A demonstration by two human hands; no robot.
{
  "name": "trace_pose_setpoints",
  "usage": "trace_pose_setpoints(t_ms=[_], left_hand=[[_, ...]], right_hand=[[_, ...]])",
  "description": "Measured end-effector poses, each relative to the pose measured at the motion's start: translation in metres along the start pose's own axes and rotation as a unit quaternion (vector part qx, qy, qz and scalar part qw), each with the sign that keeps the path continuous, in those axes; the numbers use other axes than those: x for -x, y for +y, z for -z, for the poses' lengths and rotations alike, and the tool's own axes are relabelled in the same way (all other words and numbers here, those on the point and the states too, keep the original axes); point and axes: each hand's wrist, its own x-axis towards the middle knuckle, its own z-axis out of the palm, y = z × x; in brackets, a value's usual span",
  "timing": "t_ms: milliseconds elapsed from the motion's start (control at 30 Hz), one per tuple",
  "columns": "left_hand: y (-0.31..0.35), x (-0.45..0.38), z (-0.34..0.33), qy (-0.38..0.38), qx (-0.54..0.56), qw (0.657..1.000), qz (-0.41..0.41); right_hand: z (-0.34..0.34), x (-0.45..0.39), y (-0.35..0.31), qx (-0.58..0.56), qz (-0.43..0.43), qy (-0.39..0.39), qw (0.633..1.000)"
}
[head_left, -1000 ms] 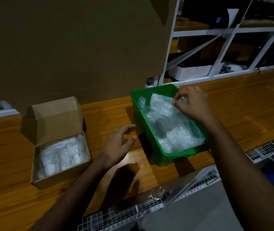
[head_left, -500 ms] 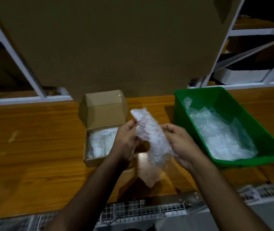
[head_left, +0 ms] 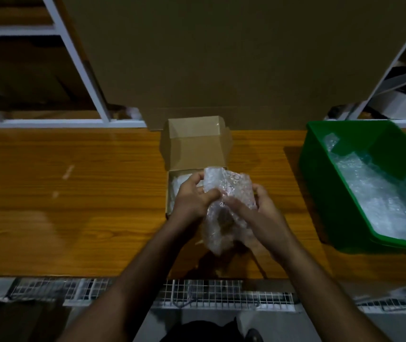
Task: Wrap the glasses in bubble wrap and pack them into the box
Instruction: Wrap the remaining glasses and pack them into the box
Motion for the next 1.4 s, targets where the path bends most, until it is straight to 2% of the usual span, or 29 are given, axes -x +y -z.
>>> trace_pose_setpoints(t_ms=[33, 100, 167, 200, 267, 333, 400, 567, 733, 800, 900, 1000, 1067, 1167, 1300, 1367, 1400], left_hand=[[0.002, 0.000, 0.002, -0.011, 0.012, 1.000, -0.001], [0.006, 0.003, 0.008, -0.037, 0.103, 0.994, 0.025], [0.006, 0.003, 0.015, -0.067, 0.188, 0.977, 0.071], [0.004, 0.003, 0.018, -0.079, 0.193, 0.974, 0.084], [0.000, 0.003, 0.018, -0.105, 0.132, 0.982, 0.090], [-0.005, 0.008, 0.013, -0.099, 0.010, 0.992, 0.073], [-0.013, 0.012, 0.007, -0.068, -0.042, 0.996, 0.043], [-0.019, 0.005, 0.021, 0.052, 0.031, 0.996, 0.058], [-0.014, -0.005, 0.051, 0.158, 0.074, 0.984, 0.016], [-0.010, -0.005, 0.053, 0.178, 0.071, 0.981, -0.004], [-0.012, 0.005, 0.044, 0.097, -0.030, 0.994, -0.051], [-0.014, 0.008, 0.028, 0.019, -0.208, 0.976, -0.068], [-0.014, 0.003, 0.021, 0.023, -0.260, 0.962, -0.076], [-0.012, -0.006, 0.030, 0.069, -0.252, 0.963, -0.069], [-0.003, -0.010, 0.050, 0.072, -0.078, 0.994, -0.029], [0.006, -0.007, 0.050, 0.051, -0.064, 0.996, -0.046], [0.012, -0.003, 0.048, 0.037, -0.066, 0.996, -0.054]], right_hand=[[-0.002, -0.001, 0.002, 0.025, 0.012, 0.022, 0.999], [-0.001, -0.006, 0.005, 0.047, 0.044, 0.077, 0.995], [0.003, -0.007, 0.005, 0.018, 0.066, 0.113, 0.991], [0.005, -0.006, 0.005, 0.006, 0.071, 0.129, 0.989], [0.008, -0.007, 0.008, 0.033, 0.083, 0.154, 0.984], [0.004, -0.007, 0.011, 0.088, 0.088, 0.169, 0.978], [0.004, -0.010, 0.017, 0.096, 0.082, 0.189, 0.974], [0.031, -0.012, 0.029, 0.058, 0.105, 0.227, 0.966], [0.052, -0.010, 0.043, 0.037, 0.066, 0.240, 0.968], [0.051, -0.008, 0.043, 0.036, 0.070, 0.226, 0.971], [0.047, -0.007, 0.042, 0.043, 0.068, 0.190, 0.979], [0.043, -0.006, 0.039, 0.034, 0.062, 0.148, 0.986], [0.045, -0.005, 0.035, 0.010, 0.058, 0.141, 0.988], [0.052, 0.000, 0.034, -0.021, 0.039, 0.173, 0.984], [0.064, 0.002, 0.048, 0.084, -0.011, 0.212, 0.974], [0.062, 0.004, 0.049, 0.222, -0.044, 0.216, 0.950], [0.059, 0.004, 0.046, 0.311, -0.042, 0.226, 0.922]])
